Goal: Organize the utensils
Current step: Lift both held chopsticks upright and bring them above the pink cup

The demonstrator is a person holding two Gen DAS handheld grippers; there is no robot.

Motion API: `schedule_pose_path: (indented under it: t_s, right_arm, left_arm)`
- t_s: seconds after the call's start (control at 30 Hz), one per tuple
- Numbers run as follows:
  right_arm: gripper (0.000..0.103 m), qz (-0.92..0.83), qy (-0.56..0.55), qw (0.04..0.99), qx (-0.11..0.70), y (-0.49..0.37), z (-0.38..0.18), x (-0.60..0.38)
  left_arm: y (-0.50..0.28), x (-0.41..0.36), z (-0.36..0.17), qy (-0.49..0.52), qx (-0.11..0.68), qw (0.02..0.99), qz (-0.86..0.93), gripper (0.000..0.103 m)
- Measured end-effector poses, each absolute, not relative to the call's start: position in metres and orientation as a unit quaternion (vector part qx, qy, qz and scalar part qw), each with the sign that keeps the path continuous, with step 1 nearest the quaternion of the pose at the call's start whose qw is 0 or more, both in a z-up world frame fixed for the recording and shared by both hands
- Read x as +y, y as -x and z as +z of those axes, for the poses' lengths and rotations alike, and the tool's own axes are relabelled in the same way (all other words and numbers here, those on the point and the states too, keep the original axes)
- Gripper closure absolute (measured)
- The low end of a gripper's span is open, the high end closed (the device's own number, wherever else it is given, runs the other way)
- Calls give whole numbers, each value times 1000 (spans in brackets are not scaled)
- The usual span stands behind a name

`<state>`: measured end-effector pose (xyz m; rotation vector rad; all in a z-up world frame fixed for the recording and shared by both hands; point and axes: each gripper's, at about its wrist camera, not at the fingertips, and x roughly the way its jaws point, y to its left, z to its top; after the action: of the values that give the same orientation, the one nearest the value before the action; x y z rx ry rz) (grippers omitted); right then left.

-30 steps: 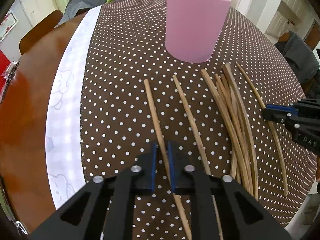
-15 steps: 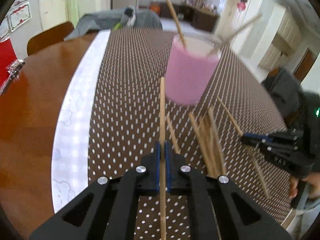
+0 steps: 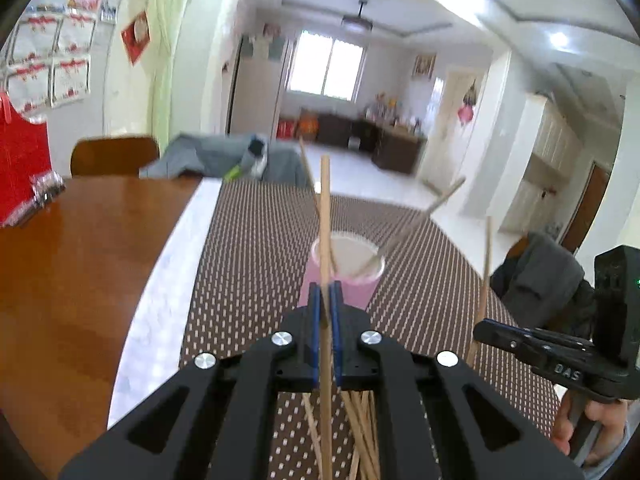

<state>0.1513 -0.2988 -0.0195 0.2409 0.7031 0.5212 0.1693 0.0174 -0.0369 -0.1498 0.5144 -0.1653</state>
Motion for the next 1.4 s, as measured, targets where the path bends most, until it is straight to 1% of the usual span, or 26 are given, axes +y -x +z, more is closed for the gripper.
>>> schedule_pose_path:
  t_s: [0.23,0.4,0.7,0.87,1.1,1.4]
  right_arm:
    - [97,278,-120,904,303,-139,-2,-288]
    - [97,282,-113,910,282,-145,9,-279]
    - [97,281,-115,924,233,-144,32,-267]
    - [97,275,-103,934,202,-146,48,-258]
    - [97,261,-112,942,177,-163,57,-254]
    - [97,250,-126,946,163,-193,60,-255]
  left_arm:
    - [-164,1,-22,57,189,977,-78,98]
    - [-161,-7,-12,53,158,983,-75,98]
    - [-161,-14,0,67,112,988,-87,98]
    - [-168,-18,7,81,73,989,-101,98]
    - [-189,-19,12,89,47,990,-96,98]
    - [-222,-11,9,119,44,988,-84,98]
